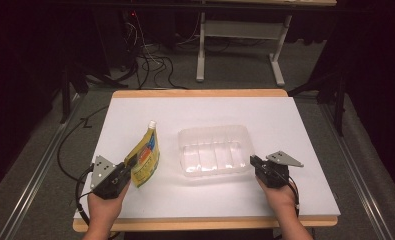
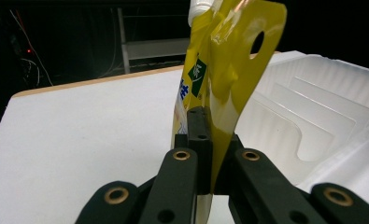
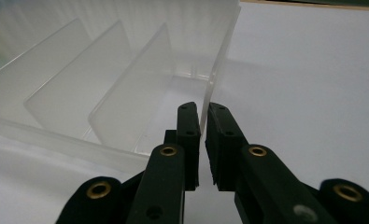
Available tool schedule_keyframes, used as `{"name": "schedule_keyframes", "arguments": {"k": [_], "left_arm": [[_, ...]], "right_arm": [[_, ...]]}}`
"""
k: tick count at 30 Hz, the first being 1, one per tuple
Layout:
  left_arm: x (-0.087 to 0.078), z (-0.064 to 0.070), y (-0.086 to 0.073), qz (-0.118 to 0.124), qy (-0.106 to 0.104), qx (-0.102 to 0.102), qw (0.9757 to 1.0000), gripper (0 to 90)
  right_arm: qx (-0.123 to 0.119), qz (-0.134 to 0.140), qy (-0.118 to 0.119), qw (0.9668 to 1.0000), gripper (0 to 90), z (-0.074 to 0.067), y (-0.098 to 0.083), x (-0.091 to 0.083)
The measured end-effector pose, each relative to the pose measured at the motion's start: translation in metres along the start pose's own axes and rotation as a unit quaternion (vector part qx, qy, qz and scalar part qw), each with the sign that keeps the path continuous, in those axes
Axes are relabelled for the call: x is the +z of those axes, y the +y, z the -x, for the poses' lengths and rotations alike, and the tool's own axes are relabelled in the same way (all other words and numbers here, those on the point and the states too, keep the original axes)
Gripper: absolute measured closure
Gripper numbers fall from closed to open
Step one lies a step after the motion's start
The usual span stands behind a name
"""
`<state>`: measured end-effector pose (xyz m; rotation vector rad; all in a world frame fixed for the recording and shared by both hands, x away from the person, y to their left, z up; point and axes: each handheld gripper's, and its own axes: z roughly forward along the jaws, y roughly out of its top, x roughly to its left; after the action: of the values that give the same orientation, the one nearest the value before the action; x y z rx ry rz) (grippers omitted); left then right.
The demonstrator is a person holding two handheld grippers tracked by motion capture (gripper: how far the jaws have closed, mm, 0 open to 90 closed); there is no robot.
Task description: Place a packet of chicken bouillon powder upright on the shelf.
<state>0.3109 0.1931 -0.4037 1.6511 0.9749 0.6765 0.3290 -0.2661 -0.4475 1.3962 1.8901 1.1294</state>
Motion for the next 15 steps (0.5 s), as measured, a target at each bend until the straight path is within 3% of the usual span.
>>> {"name": "schedule_keyframes", "arguments": {"k": [8,15], "left_arm": [[0.0,-0.005,0.0,0.004,0.001,-0.012,0.9999,89.9],[0.002,-0.008,0.001,0.008,0.005,-0.021,0.9997,90.0]], "right_arm": [[0.005,0.001,0.008,1.0,88.4,-0.008,-0.003,-0.007],[-0.01,-0.002,0.029,0.9995,87.6,-0.025,-0.004,-0.005]]}}
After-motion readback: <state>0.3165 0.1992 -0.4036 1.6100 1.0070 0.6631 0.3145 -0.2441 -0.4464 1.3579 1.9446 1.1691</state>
